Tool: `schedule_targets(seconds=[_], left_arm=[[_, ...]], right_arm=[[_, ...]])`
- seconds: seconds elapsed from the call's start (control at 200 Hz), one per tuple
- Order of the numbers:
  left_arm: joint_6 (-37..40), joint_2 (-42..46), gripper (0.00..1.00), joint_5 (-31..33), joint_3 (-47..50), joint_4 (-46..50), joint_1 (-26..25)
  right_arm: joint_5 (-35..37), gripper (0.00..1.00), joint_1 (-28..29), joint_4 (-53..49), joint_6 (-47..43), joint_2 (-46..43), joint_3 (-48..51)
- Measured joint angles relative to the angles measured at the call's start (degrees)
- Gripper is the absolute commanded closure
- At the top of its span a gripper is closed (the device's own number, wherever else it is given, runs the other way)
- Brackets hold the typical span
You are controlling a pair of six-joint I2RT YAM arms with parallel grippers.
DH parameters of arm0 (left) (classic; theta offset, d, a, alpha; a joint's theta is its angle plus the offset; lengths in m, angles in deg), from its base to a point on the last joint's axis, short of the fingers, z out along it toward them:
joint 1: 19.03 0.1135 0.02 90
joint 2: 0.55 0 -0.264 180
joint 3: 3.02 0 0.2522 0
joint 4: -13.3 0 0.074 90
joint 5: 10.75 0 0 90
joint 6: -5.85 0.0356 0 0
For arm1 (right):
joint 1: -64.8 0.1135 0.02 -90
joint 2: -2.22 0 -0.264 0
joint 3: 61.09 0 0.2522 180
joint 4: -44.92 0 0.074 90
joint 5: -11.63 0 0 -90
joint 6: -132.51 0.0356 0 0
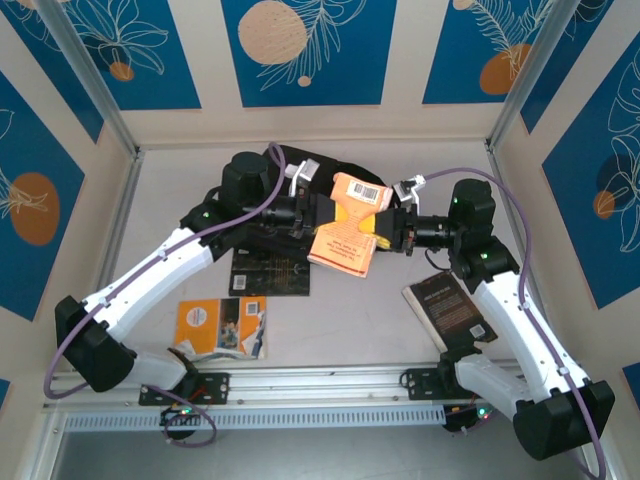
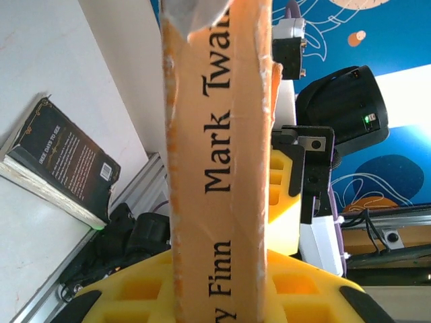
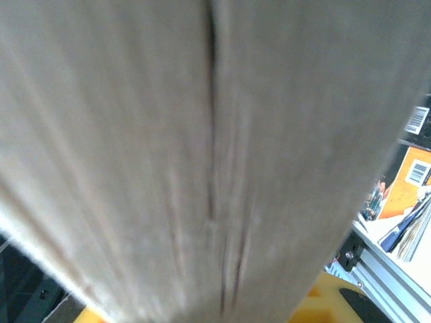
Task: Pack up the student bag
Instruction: Pass the book.
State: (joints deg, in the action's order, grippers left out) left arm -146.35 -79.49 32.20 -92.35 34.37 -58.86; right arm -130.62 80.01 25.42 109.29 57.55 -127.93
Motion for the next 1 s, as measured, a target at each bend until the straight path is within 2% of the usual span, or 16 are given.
schedule_targets(seconds=[0.065, 0.165, 0.31, 0.42, 0.58, 0.7, 0.83, 1.0], left_arm=[[0.9, 0.24, 1.0, 1.46, -0.02, 0.42, -0.11], [1.2, 1.49, 1.0, 7.91, -0.04, 0.37, -0.48], [-0.83, 4.13, 1.0, 21.11, 0.0, -1.79, -1.16], [-3.39, 5.22, 1.0, 31.69, 0.17, -5.07, -2.47], [-5.44, 2.49, 1.0, 40.33, -2.14, -7.65, -5.66], [-6.78, 0.79, 1.0, 46.29, -2.73, -9.01, -7.98], [-7.85, 0.7, 1.0, 51.74, -2.75, -10.27, -9.46], [-8.0, 0.31, 1.0, 54.34, -2.75, -11.47, -10.97]], right_arm=[[0.35, 0.53, 0.11, -0.17, 0.2, 0.07, -0.17], [1.29, 0.41, 0.46, 1.07, 2.54, 0.07, -0.15], [3.85, 0.32, 1.09, 9.66, 9.84, 0.07, 0.68], [8.48, 0.25, 3.1, 17.51, 15.61, 0.07, 2.4], [16.39, 0.25, 7.85, 25.11, 19.76, 1.51, 2.69], [25.55, 0.29, 11.08, 28.09, 21.14, 2.43, 2.69], [38.51, 0.38, 14.51, 29.09, 20.65, 2.08, 2.78], [52.61, 0.49, 18.23, 28.74, 19.12, 0.42, 3.21]])
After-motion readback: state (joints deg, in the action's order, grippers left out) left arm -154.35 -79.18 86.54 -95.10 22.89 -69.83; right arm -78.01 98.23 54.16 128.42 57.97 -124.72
